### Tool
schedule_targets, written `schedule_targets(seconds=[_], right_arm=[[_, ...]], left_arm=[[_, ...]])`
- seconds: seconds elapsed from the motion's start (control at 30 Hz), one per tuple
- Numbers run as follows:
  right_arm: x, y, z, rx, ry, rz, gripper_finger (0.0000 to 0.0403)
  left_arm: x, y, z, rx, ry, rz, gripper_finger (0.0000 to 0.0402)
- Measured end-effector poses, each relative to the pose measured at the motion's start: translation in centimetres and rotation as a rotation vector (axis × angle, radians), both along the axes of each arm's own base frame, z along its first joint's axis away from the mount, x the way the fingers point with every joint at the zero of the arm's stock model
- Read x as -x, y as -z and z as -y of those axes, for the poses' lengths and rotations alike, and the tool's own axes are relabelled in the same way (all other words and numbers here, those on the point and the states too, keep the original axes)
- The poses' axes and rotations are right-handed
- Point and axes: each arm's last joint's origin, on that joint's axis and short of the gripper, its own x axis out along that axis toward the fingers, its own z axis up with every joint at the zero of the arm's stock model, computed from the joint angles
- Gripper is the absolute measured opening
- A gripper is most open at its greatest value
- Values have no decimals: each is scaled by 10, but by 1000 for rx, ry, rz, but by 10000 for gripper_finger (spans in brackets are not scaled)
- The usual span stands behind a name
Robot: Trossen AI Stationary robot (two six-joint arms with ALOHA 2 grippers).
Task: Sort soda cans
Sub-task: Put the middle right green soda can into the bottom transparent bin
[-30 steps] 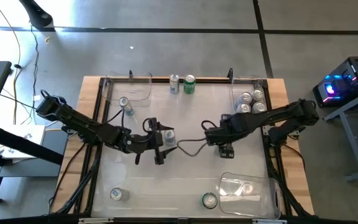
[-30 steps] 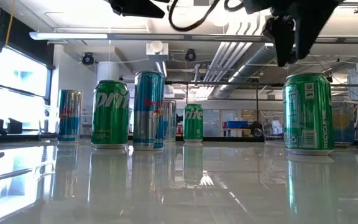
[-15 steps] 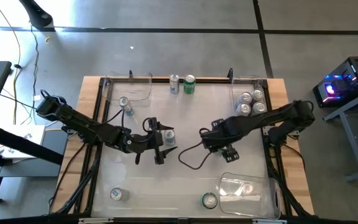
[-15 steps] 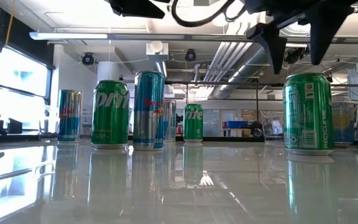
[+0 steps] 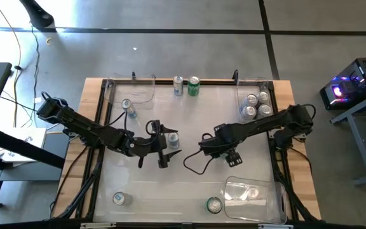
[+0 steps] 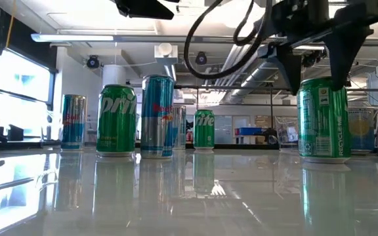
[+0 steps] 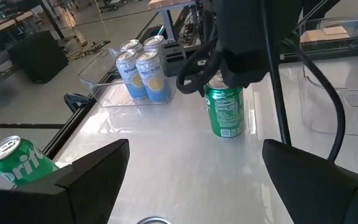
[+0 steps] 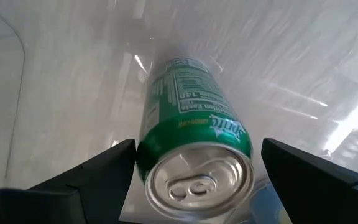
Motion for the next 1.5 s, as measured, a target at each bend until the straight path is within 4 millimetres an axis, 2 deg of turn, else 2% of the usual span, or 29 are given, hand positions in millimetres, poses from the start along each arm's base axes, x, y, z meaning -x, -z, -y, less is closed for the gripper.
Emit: schedule_targets(seconds=[0.13,0.4,0.6,0.7,0.83,0.97,1.1,1.27,1.37,1.5], right_arm=[[-2,4,3,-30,83,-26,342],[-5,4,24,-77,433,-32,322],[-8,4,52,-48,904,-9,319],[-10,3,62,-56,962,13,319],[-9,-7,67,-94,944,74,318],[-6,-29,69,-94,897,168,318],[3,-46,58,-156,576,180,318],[15,-48,43,-100,146,91,318],[11,-47,40,-42,57,117,318],[7,-47,39,-45,46,155,318]], left_arm=[[0,0,0,0,0,0,365],[0,0,0,8,-2,2,365],[0,0,0,8,-2,3,365],[0,0,0,8,-2,3,365],[0,0,0,8,-2,3,365],[0,0,0,7,-3,3,365],[0,0,0,7,-2,3,365],[0,0,0,7,-2,3,365],[0,0,0,7,-2,3,365],[0,0,0,7,-2,2,365]])
